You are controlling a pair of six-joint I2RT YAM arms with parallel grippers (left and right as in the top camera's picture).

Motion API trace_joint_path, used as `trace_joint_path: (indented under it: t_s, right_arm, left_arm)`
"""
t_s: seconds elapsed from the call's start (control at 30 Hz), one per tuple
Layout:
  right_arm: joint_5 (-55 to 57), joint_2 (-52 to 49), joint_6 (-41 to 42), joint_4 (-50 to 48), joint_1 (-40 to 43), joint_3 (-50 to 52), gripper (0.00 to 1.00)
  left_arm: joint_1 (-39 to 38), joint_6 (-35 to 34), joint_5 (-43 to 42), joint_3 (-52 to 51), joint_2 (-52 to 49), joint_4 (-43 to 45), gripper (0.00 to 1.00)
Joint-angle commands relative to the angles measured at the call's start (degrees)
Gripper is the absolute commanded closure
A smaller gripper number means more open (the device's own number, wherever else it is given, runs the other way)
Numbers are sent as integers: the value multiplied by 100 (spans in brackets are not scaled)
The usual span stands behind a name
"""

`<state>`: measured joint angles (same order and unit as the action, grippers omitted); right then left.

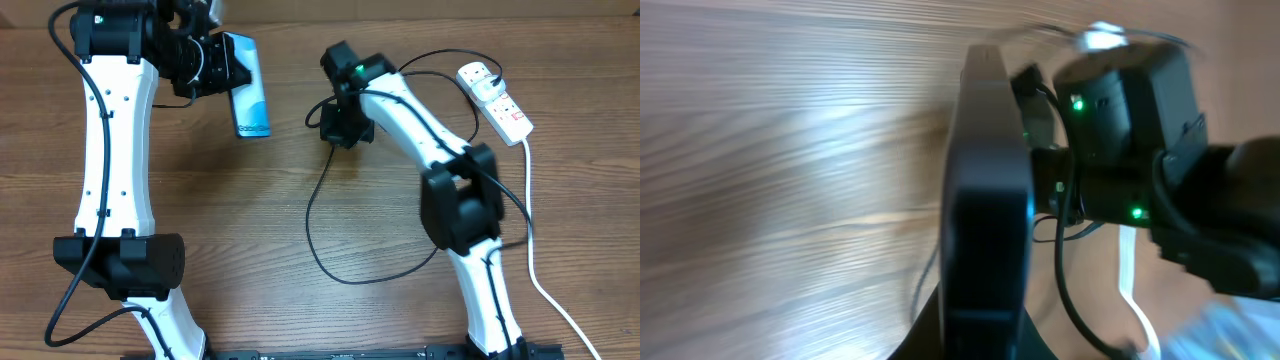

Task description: Plug charger to phone and switch on socket

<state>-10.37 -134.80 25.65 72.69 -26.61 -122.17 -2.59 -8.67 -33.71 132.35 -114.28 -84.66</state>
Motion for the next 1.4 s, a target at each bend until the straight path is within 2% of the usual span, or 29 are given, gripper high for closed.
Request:
trace_joint_path:
  t_s: [0.0, 0.1, 0.23, 0.43, 0.57, 0.83, 1.37]
  right_arm:
    - [-573, 1303, -1110, 422, 61, -55, 96]
    - [-1226, 1825, -1786, 1045, 72, -55, 96]
    - [-2686, 2417, -2820, 1808, 72, -52, 96]
    - [-3875, 2857, -3827, 2369, 70, -42, 96]
    - [-4214, 2883, -4085, 2396, 70, -28, 96]
    - [-4636, 2883, -4133, 1976, 70, 234, 96]
    - [-5659, 2892, -4395, 1862, 125, 232, 96]
  left_arm:
    - [44, 697, -1816, 11, 17, 83, 96]
    - [120, 704, -2695, 11, 17, 254, 96]
    - [229, 706, -4138, 11, 17, 562, 96]
    - [313, 699, -5064, 11, 17, 844, 96]
    - [310, 702, -5300, 11, 17, 846, 96]
    - [313, 697, -5298, 11, 17, 846, 96]
    - [304, 627, -5298, 11, 17, 839, 96]
